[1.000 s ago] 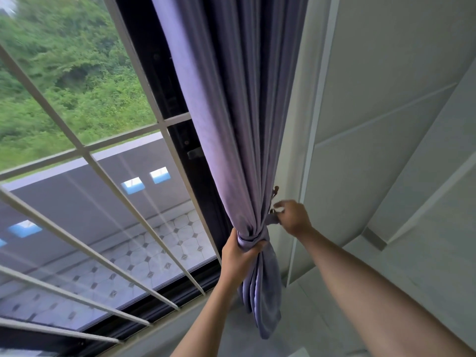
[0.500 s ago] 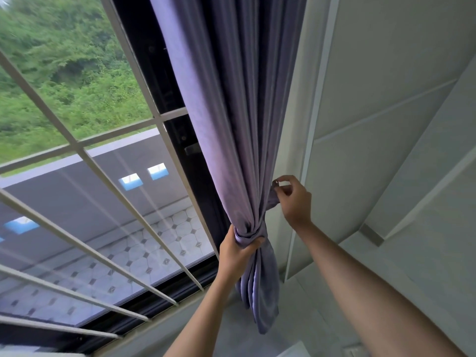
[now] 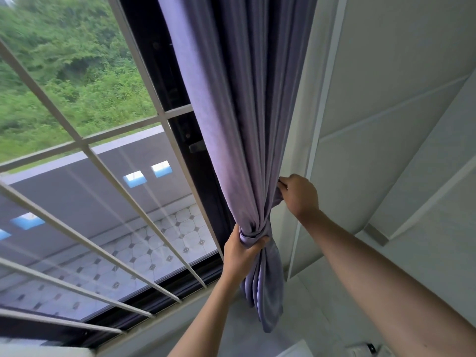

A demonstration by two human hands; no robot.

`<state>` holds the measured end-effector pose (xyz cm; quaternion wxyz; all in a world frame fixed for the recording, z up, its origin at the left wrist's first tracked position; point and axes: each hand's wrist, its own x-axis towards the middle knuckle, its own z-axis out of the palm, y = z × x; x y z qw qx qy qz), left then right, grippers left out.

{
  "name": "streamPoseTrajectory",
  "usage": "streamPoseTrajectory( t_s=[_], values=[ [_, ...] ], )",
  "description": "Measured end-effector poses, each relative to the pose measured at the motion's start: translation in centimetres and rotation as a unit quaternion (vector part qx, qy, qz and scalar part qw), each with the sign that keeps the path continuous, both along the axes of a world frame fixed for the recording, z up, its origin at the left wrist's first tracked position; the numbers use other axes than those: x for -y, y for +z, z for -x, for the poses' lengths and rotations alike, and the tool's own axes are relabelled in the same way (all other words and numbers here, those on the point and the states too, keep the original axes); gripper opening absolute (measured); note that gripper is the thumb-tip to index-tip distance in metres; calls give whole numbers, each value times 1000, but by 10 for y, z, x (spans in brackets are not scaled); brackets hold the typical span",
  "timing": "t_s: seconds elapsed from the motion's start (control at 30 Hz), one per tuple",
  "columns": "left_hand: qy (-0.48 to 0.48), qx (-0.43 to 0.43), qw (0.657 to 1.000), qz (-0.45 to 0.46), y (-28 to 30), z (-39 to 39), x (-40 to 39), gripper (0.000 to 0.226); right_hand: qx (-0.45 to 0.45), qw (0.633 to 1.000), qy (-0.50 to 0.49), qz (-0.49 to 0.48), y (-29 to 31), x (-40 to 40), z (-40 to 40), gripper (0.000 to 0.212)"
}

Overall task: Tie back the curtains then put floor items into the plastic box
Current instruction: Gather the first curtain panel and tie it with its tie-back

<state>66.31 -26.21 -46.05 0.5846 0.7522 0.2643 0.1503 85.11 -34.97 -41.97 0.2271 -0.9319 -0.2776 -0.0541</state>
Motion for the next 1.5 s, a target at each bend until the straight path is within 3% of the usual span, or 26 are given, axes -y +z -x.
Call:
streamPoseTrajectory(
  t_s=[0.17,0.27,0.33,0.4,0.47,0.57,0.73,0.87,1.0,1.1,1.17,1.3,1.4,1.5],
  values=[
    [-1,-3,1000,-4,0,-1,0,40,-75,995,-41,52,13,-14,4,20],
    [-5,-1,1000,-18,-1,1,-1,48,-179,977,-85,-83,8,-17,16,27],
    [-19,-2,999,-29,-7,6,-3,64,-220,944,-142,-202,-7,-9,34,28],
    [-33,-17,998,-44,-17,13,-4,81,-272,917,-176,-233,-30,9,59,40],
    [-37,-54,995,-75,-28,21,-4,78,-336,914,-131,-185,-57,25,83,39],
    [-32,-123,979,-161,-39,27,-5,48,-381,917,-20,-113,-81,36,107,24],
    [-23,-134,955,-263,-45,20,-12,9,-369,923,21,-105,-84,43,117,27],
    [-21,-99,943,-317,-57,26,-20,25,-350,927,28,-131,-102,53,138,26],
    [-25,-68,944,-322,-61,41,-29,20,-296,946,10,-130,-109,73,132,29],
    [-17,-80,953,-291,-60,33,-22,28,-320,941,7,-110,-102,69,120,28],
    [-5,-101,958,-270,-60,30,-14,26,-323,940,-11,-108,-96,63,119,15],
    [41,-99,970,-220,-55,34,0,16,-233,943,-115,-206,-88,60,133,26],
    [7,-40,958,-283,-53,38,7,18,-235,951,-67,-191,-84,54,141,12],
    [-2,-21,949,-315,-52,31,9,26,-233,954,-60,-181,-80,47,142,11]
  ],
)
